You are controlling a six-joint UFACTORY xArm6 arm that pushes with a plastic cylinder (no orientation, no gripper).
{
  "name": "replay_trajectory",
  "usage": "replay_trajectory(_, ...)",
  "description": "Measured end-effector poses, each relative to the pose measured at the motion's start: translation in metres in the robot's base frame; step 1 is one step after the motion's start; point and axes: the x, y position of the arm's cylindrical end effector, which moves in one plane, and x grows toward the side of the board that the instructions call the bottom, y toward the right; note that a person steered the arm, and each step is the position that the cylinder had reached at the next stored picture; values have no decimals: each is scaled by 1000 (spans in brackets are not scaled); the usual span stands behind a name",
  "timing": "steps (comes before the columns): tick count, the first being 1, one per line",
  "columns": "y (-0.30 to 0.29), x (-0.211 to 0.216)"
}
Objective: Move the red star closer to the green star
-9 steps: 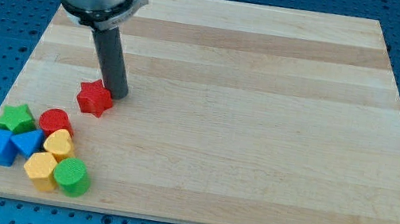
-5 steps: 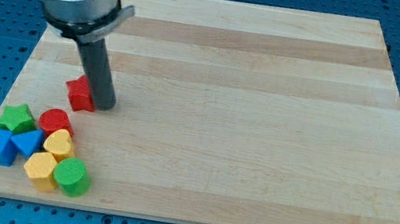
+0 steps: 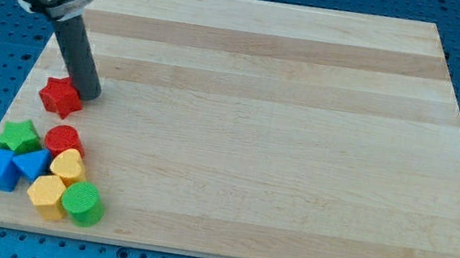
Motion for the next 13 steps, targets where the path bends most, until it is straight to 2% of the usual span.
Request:
replay_trajectory(2, -21, 4)
replay_trajectory(5, -21, 29)
replay_trajectory(7, -24, -19)
replay_trajectory(9, -51, -17)
replay_trajectory(13, -53, 10)
